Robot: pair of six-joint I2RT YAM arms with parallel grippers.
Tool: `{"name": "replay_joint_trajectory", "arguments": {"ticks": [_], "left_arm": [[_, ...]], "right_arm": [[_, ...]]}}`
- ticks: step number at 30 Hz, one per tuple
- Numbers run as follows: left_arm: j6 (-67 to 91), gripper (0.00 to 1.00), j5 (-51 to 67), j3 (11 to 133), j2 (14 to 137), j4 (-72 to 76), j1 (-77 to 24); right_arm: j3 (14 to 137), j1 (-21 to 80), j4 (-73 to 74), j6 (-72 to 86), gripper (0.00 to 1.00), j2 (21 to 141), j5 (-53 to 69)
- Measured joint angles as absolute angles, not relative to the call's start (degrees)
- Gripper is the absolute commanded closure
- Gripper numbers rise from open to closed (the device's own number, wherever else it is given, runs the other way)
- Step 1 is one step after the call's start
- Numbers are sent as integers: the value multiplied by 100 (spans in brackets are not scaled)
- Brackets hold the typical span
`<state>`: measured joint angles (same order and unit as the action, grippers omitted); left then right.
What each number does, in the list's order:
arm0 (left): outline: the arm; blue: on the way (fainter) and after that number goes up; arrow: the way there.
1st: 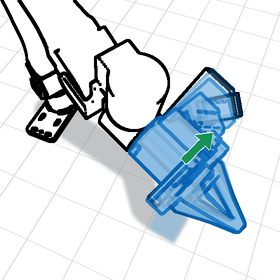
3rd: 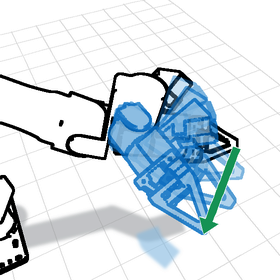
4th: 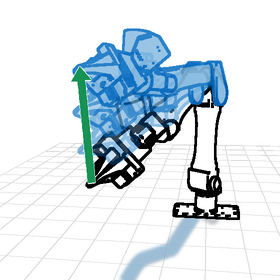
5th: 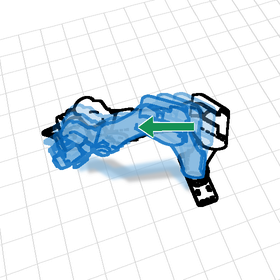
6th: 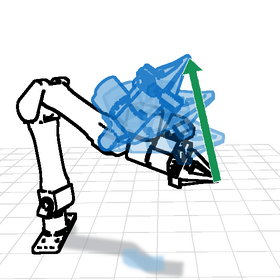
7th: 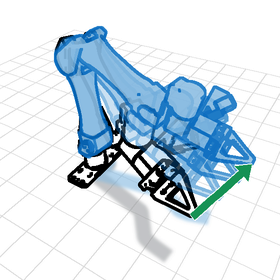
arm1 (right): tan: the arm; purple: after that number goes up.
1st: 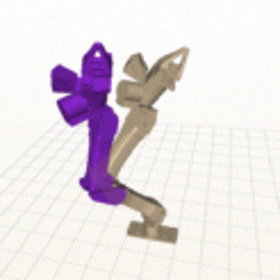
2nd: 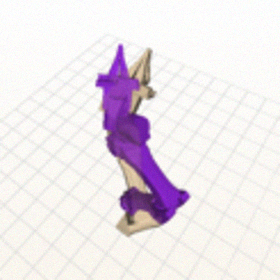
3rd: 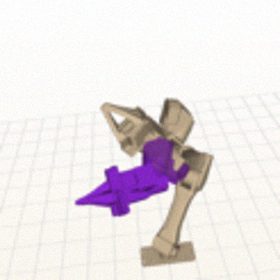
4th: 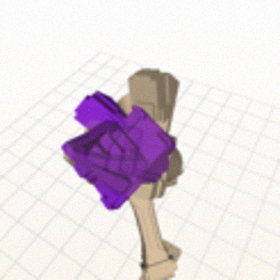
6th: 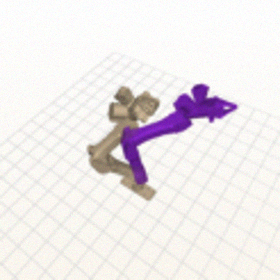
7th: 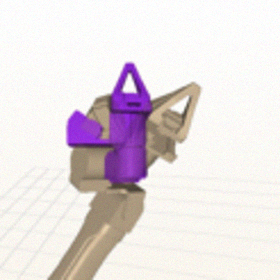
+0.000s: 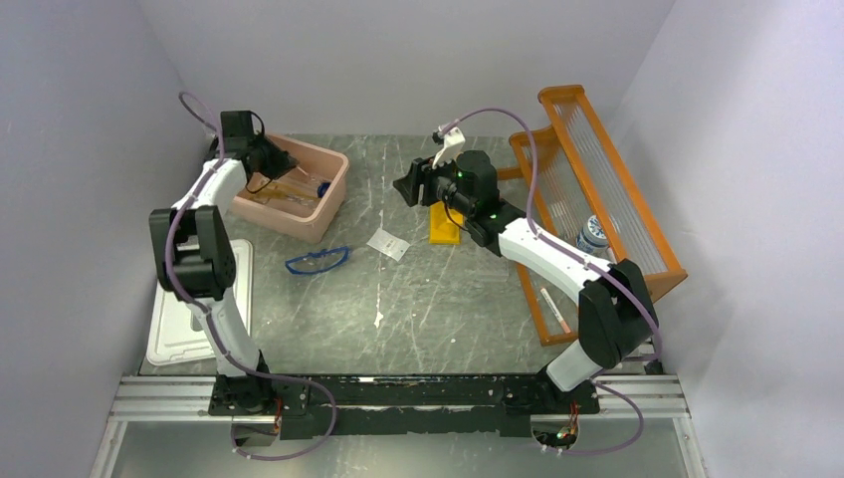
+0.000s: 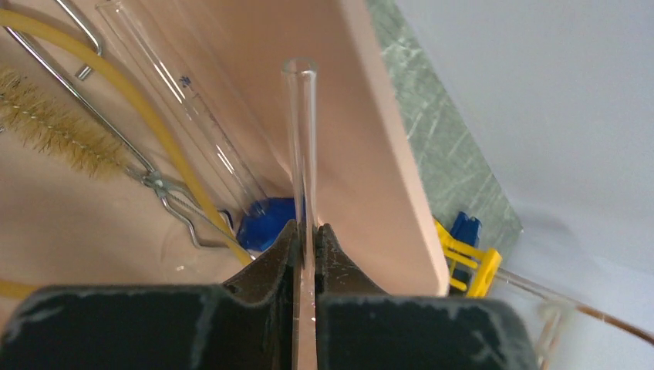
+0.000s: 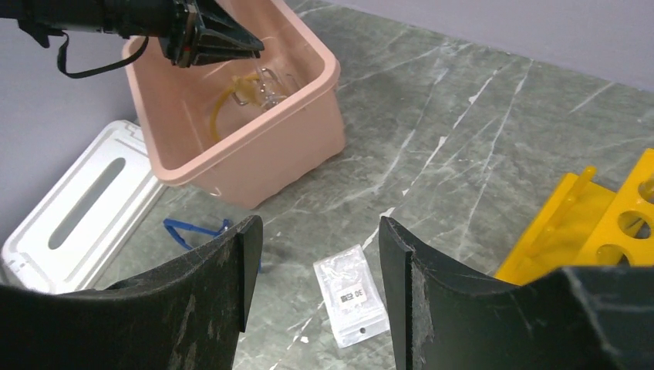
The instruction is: Organize the chemistry lab equipment
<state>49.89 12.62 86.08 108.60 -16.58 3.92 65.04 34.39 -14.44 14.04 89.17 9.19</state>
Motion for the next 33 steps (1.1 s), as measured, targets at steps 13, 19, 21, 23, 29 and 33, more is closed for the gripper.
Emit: {"name": "replay_joint_trajectory", "arguments": {"ticks": [13,19,21,23,29,33], "left_arm": [[5636,84,777,9236,11963,-2047,392],[5640,71,534,9509,12248,-2051,392],[5616,69,493,9509,12302,-2071,392],[5561,68,456,9509,12324,-2082,392],[5389,66,451,9524,12324,-2091,392],[5214,60,462,9524,12276,-2132,392]], "right_arm": [[6504,3159,-1409,1249,40,9135,718],[6506,3107,-1378,1253,40,9223,725],[6523,3107,-1376,1253,40,9242,725],[6547,3107,-1367,1253,40,9264,725],[6558,3107,-1345,1262,40,9273,735],[6558,3107,-1332,1284,40,9273,773]]}}
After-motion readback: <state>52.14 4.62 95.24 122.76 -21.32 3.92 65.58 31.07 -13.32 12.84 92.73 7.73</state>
